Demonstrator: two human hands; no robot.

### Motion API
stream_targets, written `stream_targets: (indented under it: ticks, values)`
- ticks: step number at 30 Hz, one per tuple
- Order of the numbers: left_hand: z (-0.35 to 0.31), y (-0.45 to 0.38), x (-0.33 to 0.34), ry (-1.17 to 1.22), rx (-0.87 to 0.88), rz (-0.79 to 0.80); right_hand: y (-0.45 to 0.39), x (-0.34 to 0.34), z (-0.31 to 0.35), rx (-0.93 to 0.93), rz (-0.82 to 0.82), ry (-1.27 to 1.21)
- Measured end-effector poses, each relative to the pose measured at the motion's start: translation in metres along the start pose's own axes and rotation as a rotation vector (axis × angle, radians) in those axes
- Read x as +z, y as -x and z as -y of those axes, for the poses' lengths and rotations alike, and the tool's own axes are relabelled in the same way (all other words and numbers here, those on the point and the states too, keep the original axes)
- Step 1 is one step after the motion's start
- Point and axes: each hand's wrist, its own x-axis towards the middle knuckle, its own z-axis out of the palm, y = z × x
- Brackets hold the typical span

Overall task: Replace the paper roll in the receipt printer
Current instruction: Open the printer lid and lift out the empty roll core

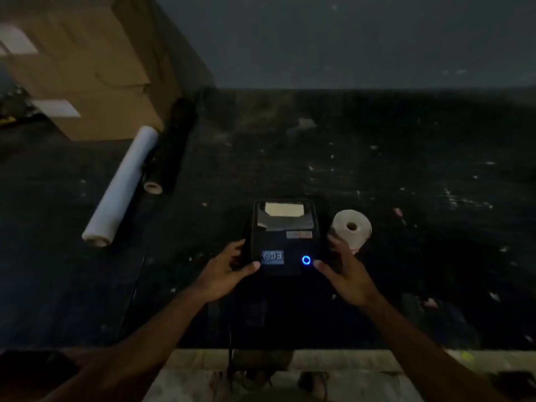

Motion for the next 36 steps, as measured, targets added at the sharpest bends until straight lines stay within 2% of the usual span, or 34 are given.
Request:
stream_targets:
  ticks: [4, 8, 14, 21, 26, 33, 36]
  values:
    - [0.031, 0.009, 0.024, 0.093, -0.021, 0.028, 0.013, 0.018, -0.009, 0.062, 0.074, -0.045]
    - [0.027, 0.015, 0.037, 0.130, 0.036, -0.059, 0.015, 0.028, -0.016, 0.088, -0.018, -0.093]
    - [0.022, 0.016, 0.047, 0.158, 0.021, -0.153, 0.021, 0.030, -0.017, 0.108, -0.070, -0.101]
    - [0.020, 0.018, 0.047, 0.153, 0.028, -0.172, 0.024, 0.030, -0.011, 0.118, -0.083, -0.069]
    - [0.013, 0.019, 0.044, 0.151, 0.065, -0.198, 0.025, 0.035, -0.002, 0.082, -0.116, -0.143]
    - [-0.029, -0.009, 0.022, 0.238, 0.132, -0.355, -0.010, 0.012, 0.049, -0.090, -0.277, -0.242]
    - [-0.054, -0.032, 0.003, 0.197, 0.136, -0.395, -0.040, 0.003, 0.067, -0.102, -0.369, -0.239]
